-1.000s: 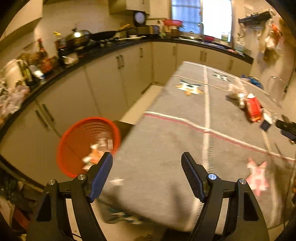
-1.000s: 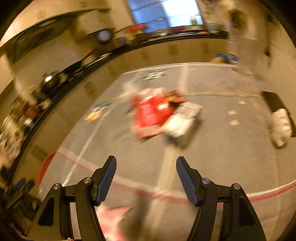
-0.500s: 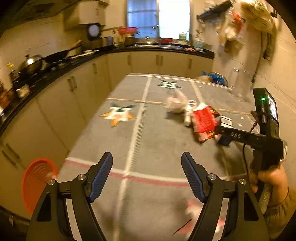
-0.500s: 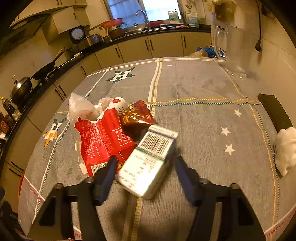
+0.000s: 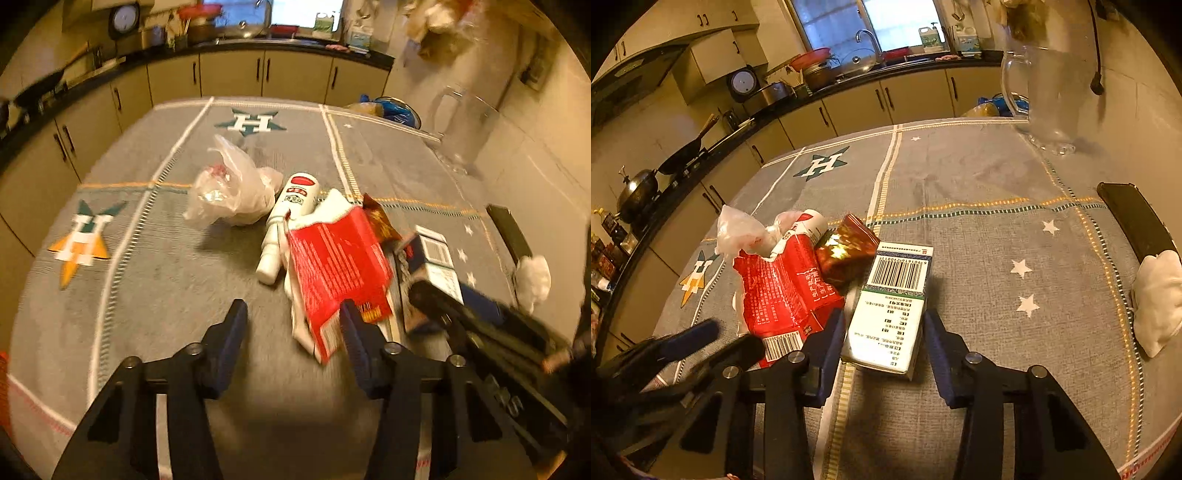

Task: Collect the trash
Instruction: 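Grasp the red box with the left tool while the right tool grasps the white-blue box, then carry the red box and blue box to the red wastebasket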

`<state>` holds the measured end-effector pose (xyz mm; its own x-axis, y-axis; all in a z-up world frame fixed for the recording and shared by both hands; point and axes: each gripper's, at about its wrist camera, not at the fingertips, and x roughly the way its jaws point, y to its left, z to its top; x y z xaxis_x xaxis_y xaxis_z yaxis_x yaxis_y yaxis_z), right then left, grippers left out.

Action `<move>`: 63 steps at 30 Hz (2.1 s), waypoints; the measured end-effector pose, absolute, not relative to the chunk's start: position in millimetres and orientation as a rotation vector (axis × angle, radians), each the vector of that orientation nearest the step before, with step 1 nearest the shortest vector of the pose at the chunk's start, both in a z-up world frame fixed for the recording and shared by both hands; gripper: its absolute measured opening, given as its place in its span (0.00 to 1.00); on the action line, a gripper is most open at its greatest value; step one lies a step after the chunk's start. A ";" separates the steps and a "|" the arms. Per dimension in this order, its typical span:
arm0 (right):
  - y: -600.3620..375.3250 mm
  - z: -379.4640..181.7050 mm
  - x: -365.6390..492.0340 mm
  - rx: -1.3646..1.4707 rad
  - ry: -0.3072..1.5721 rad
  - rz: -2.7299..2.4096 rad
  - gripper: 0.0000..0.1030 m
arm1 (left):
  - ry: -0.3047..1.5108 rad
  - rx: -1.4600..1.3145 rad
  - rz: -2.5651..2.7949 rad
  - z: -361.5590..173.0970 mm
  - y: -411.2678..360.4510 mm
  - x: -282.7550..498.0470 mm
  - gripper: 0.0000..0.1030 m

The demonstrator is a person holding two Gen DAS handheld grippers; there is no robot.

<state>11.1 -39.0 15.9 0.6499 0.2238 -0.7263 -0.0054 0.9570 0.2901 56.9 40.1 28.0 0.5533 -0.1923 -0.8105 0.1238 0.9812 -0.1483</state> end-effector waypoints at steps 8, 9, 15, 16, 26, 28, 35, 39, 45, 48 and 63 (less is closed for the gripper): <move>-43.1 16.3 10.4 0.295 0.851 0.136 0.44 | 0.973 -0.219 -0.218 23.6 52.3 65.9 0.07; -43.7 16.7 9.5 0.298 0.846 0.137 0.44 | 0.963 -0.217 -0.209 28.0 53.4 62.4 0.06; -45.3 27.8 -0.7 0.314 0.776 0.164 0.44 | 0.875 -0.191 -0.181 61.3 66.4 26.3 0.04; -44.5 30.0 -2.5 0.312 0.765 0.170 0.43 | 0.857 -0.192 -0.175 67.6 69.9 18.9 0.04; -35.4 36.3 -13.1 0.289 0.729 0.204 0.43 | 0.732 -0.232 0.014 97.6 131.4 -64.1 0.04; -34.4 35.0 -13.5 0.282 0.729 0.209 0.43 | 0.724 -0.237 0.045 97.4 142.5 -80.7 0.04; -21.8 32.1 -16.7 0.246 0.731 0.213 0.43 | 0.708 -0.257 0.130 90.5 172.0 -122.7 0.04; -13.1 31.1 -20.6 0.217 0.728 0.219 0.43 | 0.681 -0.228 0.171 92.9 182.4 -138.8 0.04; -2.7 41.9 -33.3 0.164 0.702 0.204 0.43 | 0.628 -0.214 0.205 104.8 204.2 -165.7 0.04; 4.5 54.1 -53.4 0.166 0.696 0.252 0.41 | 0.617 -0.247 0.208 106.2 217.3 -174.8 0.04; 62.5 59.5 -116.1 0.083 0.709 0.417 0.39 | 0.604 -0.297 0.231 100.7 241.3 -200.5 0.04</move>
